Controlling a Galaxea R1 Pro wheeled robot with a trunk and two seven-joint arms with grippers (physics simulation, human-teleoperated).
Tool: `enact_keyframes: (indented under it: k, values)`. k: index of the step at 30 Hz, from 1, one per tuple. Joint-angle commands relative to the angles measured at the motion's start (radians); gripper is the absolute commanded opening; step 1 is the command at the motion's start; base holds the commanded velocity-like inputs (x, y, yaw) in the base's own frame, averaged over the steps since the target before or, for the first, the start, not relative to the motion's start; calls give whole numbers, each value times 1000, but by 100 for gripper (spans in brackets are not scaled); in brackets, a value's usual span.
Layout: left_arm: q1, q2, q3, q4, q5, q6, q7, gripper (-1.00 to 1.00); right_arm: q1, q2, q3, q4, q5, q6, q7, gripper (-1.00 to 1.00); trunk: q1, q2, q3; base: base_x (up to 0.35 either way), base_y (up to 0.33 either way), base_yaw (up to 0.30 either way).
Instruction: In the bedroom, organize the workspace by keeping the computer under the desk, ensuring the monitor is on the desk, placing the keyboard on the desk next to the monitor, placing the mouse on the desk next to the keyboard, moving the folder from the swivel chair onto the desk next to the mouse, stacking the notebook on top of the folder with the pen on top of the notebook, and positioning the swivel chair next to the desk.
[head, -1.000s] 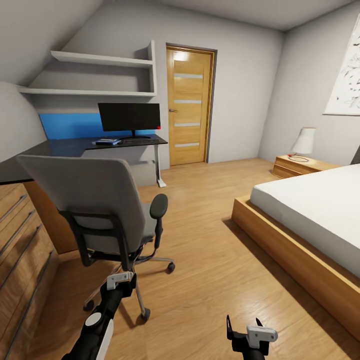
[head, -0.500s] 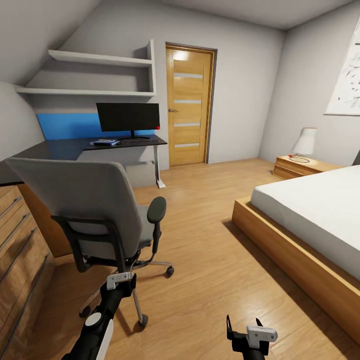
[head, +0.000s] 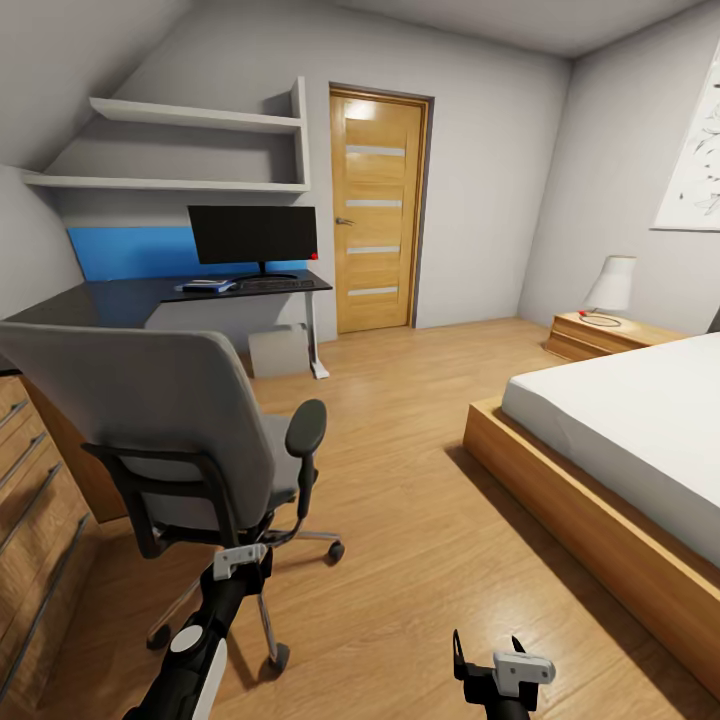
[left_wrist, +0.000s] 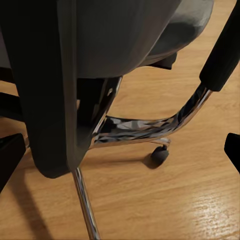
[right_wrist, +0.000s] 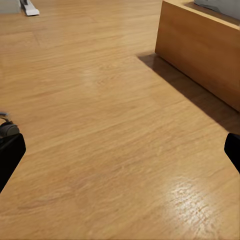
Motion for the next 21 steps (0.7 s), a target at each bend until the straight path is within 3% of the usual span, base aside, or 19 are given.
enact_keyframes:
  k: [1, 12, 21]
  values:
    - [-1, -2, 5, -1, -9, 0, -6, 100, -1, -1, 6, 0, -10, -6, -5, 100, 0, 0, -1, 24, -11, 0]
    - [-1, -2, 5, -1, -9, -1, -7, 100, -1, -1, 6, 0, -10, -6, -5, 100, 0, 0, -1, 70, -118, 0]
    - [-1, -2, 5, 0, -9, -1, -7, 100, -1, -1, 6, 3, -9, -6, -5, 100, 0, 0, -1, 21, -30, 0]
